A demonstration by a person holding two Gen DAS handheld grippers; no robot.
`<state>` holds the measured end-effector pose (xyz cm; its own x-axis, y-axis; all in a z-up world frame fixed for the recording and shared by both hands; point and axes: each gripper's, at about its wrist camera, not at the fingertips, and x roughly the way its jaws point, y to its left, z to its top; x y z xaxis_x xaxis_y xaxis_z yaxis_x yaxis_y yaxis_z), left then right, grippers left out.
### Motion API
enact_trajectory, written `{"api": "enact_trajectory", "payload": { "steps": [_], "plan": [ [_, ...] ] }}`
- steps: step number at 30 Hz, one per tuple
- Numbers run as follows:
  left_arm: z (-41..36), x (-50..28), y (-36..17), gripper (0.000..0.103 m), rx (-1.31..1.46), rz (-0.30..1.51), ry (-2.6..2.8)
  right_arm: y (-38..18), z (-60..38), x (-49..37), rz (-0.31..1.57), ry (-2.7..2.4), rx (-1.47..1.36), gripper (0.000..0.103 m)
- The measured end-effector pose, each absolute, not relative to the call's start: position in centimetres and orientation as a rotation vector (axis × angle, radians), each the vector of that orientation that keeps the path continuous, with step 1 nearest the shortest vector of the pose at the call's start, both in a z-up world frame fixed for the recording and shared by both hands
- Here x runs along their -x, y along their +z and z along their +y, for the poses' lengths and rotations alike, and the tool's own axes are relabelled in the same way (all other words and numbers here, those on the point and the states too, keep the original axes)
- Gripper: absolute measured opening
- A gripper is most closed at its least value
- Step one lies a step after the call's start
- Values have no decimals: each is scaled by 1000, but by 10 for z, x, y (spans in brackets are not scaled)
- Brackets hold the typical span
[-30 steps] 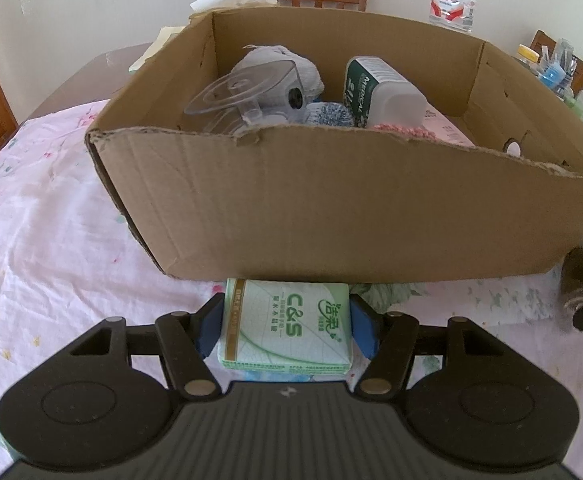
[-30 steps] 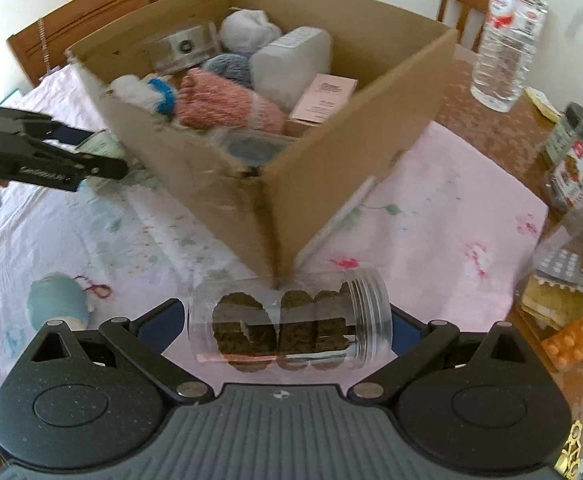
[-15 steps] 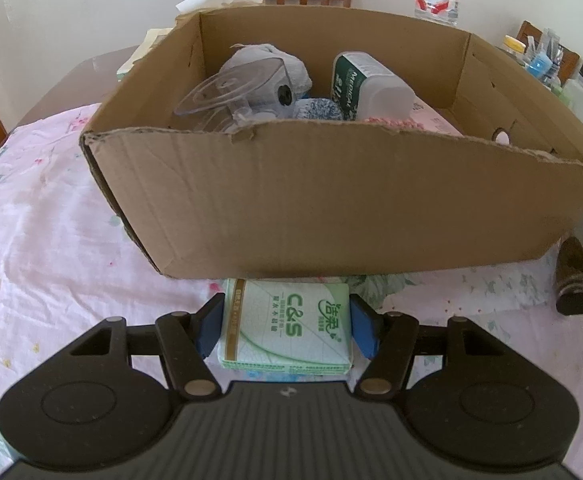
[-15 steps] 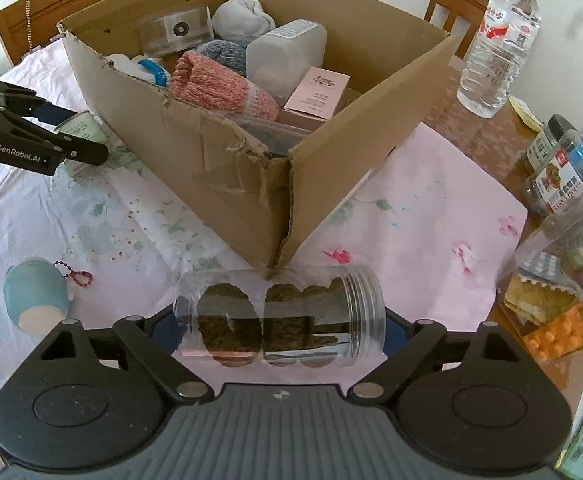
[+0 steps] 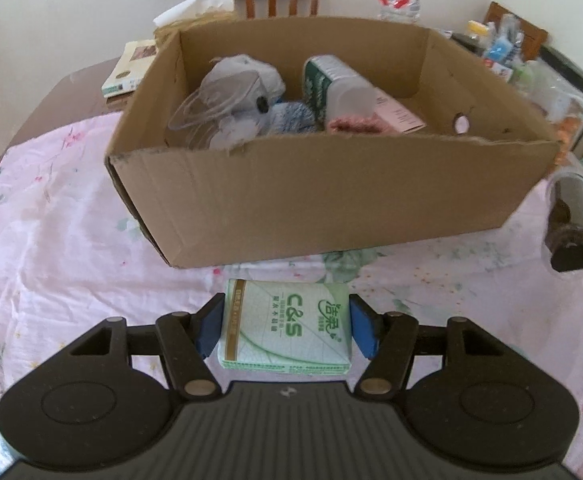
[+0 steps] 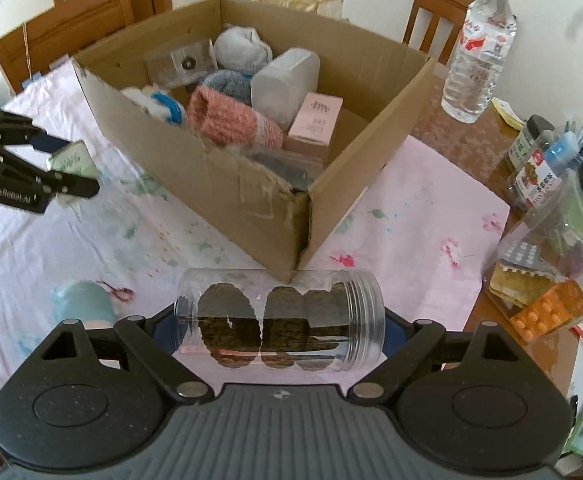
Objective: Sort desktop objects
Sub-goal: 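Carry the jar and tissue pack over the cardboard box with both grippers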
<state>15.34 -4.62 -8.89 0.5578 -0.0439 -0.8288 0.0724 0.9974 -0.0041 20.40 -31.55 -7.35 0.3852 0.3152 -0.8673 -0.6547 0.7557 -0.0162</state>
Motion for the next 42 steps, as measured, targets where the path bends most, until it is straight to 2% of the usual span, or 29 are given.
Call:
{"api": "enact_trajectory", "payload": {
  "steps": [22,42],
  "plan": [
    [-58,-132,-8,63,-125,859,-292,3,-295,-162,873,649,344,94],
    [-53,-197,25,64,-173,776,-338,25,-259,-209,783,654,366,94]
  ]
}}
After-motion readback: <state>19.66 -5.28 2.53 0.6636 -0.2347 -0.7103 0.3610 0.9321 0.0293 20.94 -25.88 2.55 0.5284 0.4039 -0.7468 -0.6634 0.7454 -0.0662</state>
